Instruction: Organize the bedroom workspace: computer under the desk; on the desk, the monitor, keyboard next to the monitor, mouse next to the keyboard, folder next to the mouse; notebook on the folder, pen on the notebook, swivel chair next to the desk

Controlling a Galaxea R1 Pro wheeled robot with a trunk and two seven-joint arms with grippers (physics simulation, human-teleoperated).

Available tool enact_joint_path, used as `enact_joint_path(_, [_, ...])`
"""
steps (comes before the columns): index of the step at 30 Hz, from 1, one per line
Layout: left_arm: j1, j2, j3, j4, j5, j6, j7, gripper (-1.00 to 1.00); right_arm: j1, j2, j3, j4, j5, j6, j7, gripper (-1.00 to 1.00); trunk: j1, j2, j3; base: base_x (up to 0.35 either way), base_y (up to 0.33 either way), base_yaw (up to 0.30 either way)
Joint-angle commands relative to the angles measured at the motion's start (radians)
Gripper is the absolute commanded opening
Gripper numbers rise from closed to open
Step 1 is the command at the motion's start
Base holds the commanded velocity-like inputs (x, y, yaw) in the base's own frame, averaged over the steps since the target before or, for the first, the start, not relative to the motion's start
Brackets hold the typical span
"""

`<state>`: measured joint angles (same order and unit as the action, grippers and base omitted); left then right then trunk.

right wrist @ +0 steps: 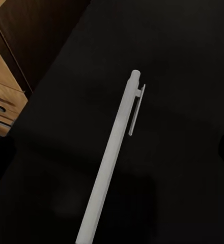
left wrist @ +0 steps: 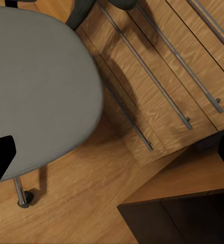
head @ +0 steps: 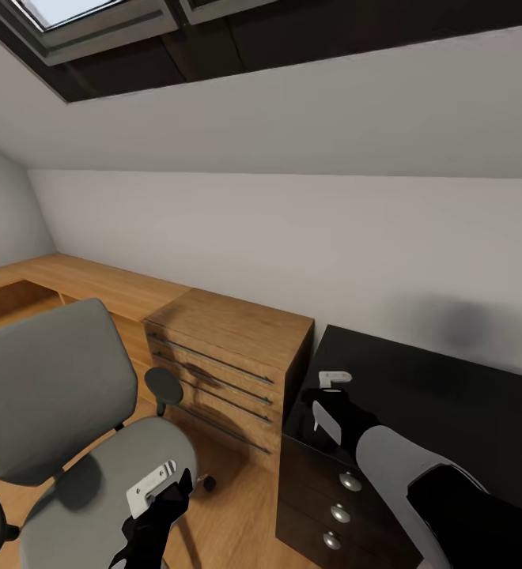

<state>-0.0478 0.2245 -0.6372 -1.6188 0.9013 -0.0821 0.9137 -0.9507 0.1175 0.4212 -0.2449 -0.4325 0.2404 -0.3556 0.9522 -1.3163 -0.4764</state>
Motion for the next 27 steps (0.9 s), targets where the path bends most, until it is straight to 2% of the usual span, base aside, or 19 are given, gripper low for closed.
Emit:
enact_joint_path(1, [-0.001, 0.001, -0.002, -0.001, 0.008, -0.008, 0.004, 1.0, -0.001, -0.001, 0.008, -0.002, -0.006, 0.007, -0.006, 1.0, 0.0, -0.001, -0.001, 0.0, 0.0, 0.0])
enact_joint_path(19, [-0.001, 0.003, 0.002, -0.001, 0.008, -0.01, 0.005, 1.0, -0.001, -0.001, 0.01, -0.009, -0.006, 0.012, -0.002, 1.0, 0.0, -0.001, -0.001, 0.0, 0.0, 0.0])
enact_joint_path(24, [-0.001, -0.007, 0.005, -0.001, 0.008, -0.01, 0.005, 1.0, -0.001, 0.005, 0.01, -0.004, -0.007, 0.01, -0.003, 1.0, 0.0, -0.001, -0.001, 0.0, 0.0, 0.0])
enact_joint_path(27, [-0.001, -0.004, 0.004, -0.001, 0.008, -0.01, 0.005, 1.0, 0.0, 0.002, 0.01, -0.006, -0.007, 0.009, -0.003, 1.0, 0.0, -0.001, -0.001, 0.0, 0.0, 0.0])
